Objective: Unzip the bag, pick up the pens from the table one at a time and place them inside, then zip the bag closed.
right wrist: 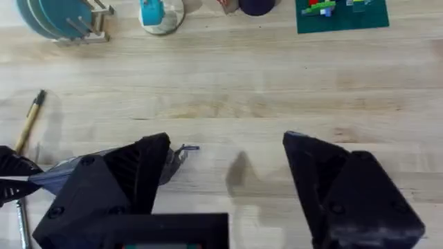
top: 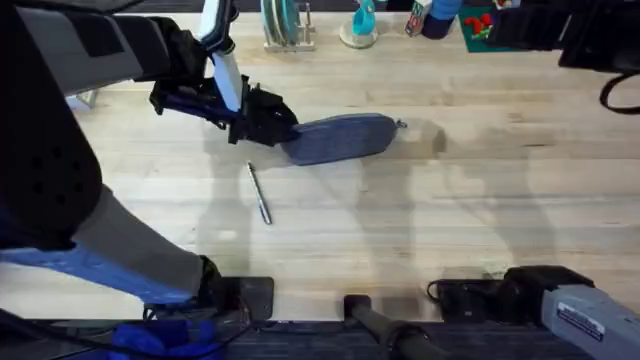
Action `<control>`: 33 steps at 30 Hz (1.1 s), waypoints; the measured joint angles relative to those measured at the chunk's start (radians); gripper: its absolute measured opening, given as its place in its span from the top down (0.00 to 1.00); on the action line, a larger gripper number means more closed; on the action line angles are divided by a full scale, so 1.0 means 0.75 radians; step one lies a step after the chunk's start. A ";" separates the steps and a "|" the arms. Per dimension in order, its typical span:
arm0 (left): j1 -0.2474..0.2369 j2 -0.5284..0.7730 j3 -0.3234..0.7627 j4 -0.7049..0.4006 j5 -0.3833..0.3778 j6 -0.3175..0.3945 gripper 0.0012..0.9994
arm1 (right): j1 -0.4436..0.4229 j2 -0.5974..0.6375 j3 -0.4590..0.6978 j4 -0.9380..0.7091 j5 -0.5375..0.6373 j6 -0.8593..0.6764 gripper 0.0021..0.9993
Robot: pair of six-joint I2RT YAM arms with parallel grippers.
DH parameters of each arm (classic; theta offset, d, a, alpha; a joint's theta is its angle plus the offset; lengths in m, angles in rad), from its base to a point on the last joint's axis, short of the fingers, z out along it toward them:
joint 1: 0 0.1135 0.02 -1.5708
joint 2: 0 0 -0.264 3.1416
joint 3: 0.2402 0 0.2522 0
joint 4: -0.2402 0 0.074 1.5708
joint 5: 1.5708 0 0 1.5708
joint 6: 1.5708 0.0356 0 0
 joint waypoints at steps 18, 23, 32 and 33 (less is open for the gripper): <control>0.000 0.000 0.000 0.000 0.000 0.000 0.96 | 0.000 0.000 0.000 0.000 0.000 0.000 0.00; 0.000 0.000 0.000 0.000 0.000 0.000 0.96 | 0.000 0.000 0.000 0.000 0.000 0.000 0.00; 0.000 0.000 0.000 0.000 0.000 0.000 0.96 | 0.000 0.001 0.001 -0.085 -0.001 -0.090 0.00; 0.000 0.000 0.000 0.000 0.000 0.000 0.96 | 0.000 0.006 0.002 -0.094 -0.001 -0.124 0.00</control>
